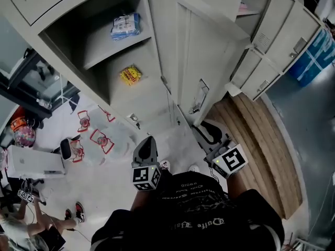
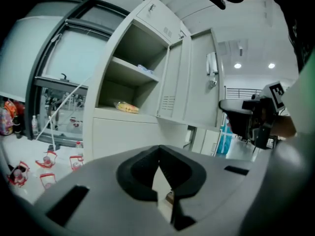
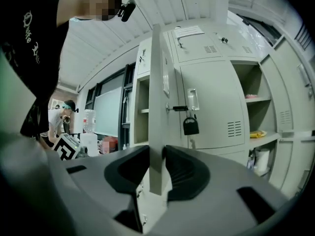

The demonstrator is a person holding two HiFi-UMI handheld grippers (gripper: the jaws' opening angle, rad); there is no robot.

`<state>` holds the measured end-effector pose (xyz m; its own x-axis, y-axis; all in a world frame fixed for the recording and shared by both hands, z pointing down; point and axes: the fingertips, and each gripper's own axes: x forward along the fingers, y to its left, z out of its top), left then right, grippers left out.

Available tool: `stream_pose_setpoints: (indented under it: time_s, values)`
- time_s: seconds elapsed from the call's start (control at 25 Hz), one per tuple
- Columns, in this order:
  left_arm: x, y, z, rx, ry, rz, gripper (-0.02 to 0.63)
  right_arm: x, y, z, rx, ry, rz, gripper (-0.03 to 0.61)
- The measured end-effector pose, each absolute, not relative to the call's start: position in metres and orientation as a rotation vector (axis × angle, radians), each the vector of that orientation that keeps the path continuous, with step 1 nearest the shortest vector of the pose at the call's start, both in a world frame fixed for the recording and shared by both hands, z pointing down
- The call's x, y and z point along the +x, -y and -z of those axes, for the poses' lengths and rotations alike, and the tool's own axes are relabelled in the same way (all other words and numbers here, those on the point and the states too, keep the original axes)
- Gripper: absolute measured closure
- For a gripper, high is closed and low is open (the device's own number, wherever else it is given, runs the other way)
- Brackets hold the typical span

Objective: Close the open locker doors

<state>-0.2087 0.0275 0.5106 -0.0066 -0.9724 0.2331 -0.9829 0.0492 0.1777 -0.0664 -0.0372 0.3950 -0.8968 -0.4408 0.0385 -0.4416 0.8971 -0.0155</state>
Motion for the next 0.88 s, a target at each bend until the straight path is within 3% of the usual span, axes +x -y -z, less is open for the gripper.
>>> stream_pose_setpoints:
  time_s: [0.4, 0.48, 0.88]
  values:
    - [-0.246, -0.063, -0.517, 1.812, 2.176, -0.069, 0.606, -0.121, 0.000, -0.392, 0.453, 3.084, -0.063, 0.451]
    - [-0.255, -0.069, -0.518, 1.786, 2.200, -0.071, 0.606, -0.135, -0.009, -0.392, 0.389, 3.094, -0.036, 0.489]
    - [-0.312, -0.091, -0.516, 1.694, 2.302, -0.030, 0.606, -0.219, -0.022, -0.397, 0.232, 3.121, 0.040, 0.492]
